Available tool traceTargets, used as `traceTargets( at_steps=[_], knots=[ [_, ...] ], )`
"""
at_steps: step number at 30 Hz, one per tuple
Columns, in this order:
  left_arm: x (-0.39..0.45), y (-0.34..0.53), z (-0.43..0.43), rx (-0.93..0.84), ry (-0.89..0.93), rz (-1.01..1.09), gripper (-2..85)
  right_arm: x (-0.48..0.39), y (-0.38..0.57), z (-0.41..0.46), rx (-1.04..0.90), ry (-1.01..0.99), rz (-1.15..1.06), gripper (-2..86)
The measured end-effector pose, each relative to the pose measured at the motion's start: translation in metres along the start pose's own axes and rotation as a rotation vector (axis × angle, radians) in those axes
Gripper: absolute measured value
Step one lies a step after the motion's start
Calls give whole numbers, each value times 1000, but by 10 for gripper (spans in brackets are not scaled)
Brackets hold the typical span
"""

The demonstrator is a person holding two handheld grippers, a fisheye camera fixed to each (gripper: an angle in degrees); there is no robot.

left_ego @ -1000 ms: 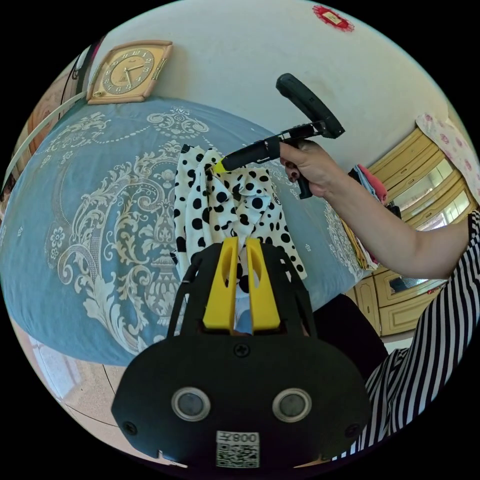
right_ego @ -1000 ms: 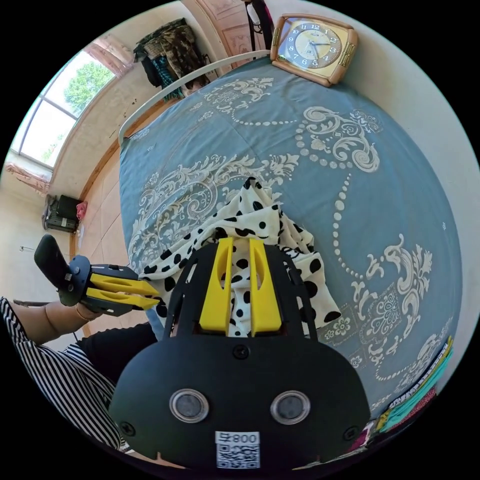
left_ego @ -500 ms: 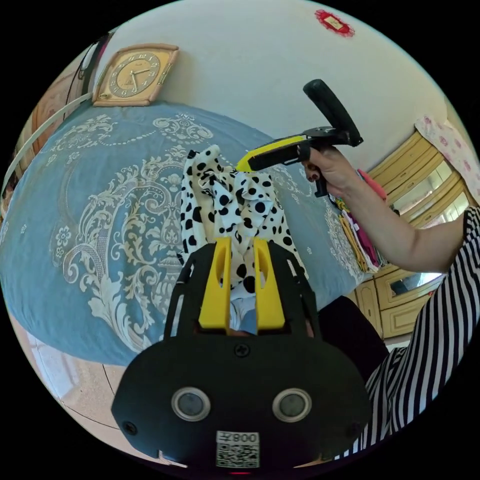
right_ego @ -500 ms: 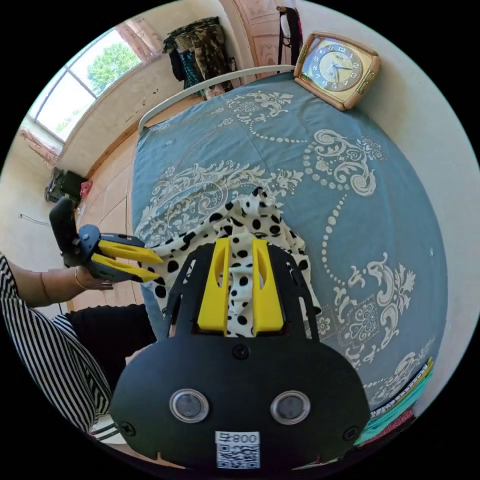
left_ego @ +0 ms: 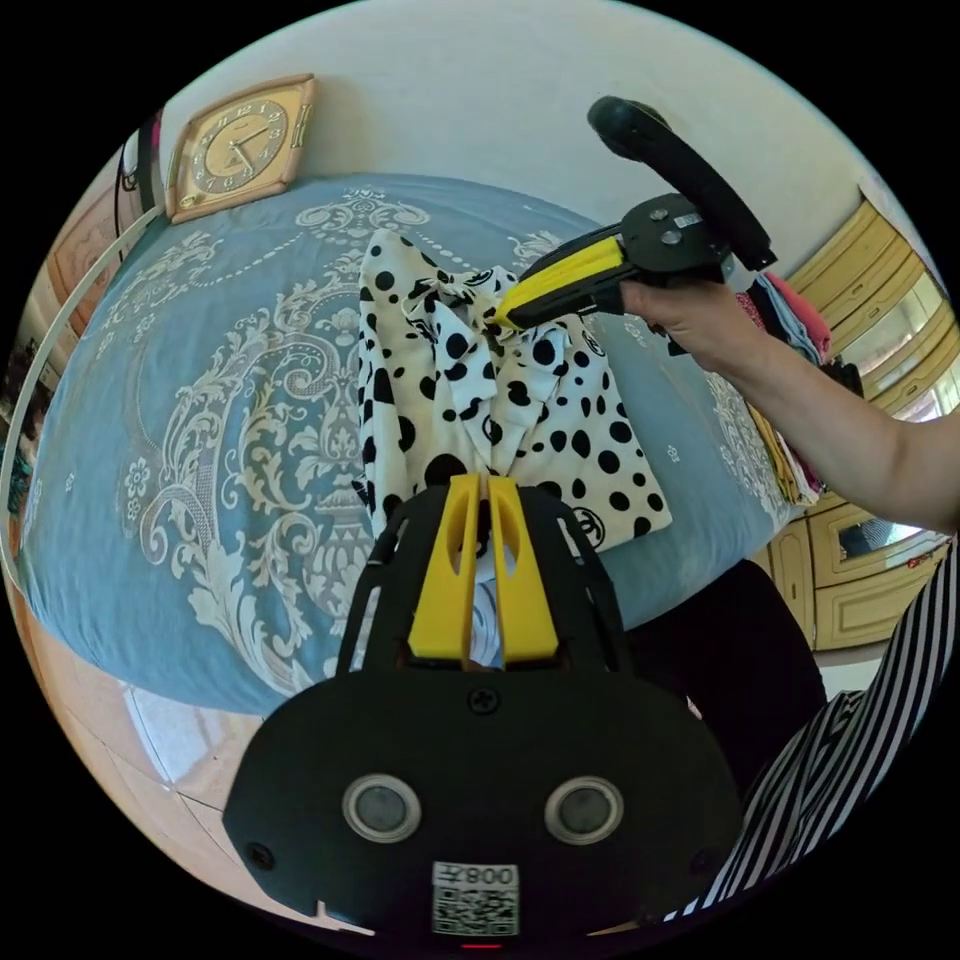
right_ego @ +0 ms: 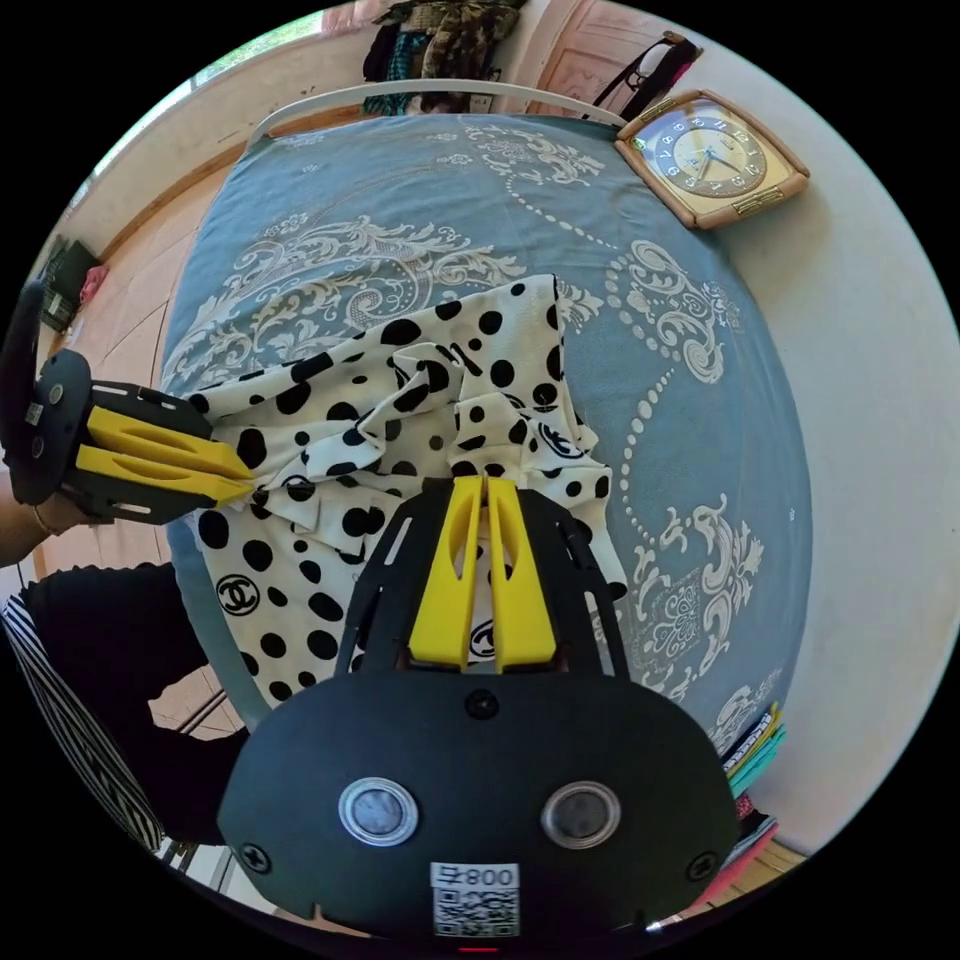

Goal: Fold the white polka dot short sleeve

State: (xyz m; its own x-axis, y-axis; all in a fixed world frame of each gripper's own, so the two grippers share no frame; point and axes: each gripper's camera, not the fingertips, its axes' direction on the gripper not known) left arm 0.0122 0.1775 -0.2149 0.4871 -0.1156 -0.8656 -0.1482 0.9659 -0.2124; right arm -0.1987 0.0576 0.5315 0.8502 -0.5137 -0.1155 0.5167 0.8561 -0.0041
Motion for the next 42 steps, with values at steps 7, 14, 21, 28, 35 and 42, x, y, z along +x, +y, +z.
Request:
traceTargets(
  at_steps=[7, 14, 21, 28, 35, 42],
  knots=[
    [-54, 7, -43, 158, 275, -195, 15, 66, 23, -48, 168, -285, 155, 4],
    [-124, 25, -56, 298, 553, -423, 15, 148, 33, -65, 322, -582, 360, 3],
    [-155, 44, -64, 316, 529, -566, 16, 208, 21, -20, 273, -806, 576, 4],
    [-107, 4, -98, 269, 395, -232, 7, 239, 48, -13, 335, -927, 678, 11],
    [-114, -3, -85, 127, 254, -302, 2, 221, 97, -77, 447, -733, 523, 7],
    [-147, 20, -94, 192, 401, -455, 2, 195, 54, -55, 166, -493, 373, 1]
  ],
)
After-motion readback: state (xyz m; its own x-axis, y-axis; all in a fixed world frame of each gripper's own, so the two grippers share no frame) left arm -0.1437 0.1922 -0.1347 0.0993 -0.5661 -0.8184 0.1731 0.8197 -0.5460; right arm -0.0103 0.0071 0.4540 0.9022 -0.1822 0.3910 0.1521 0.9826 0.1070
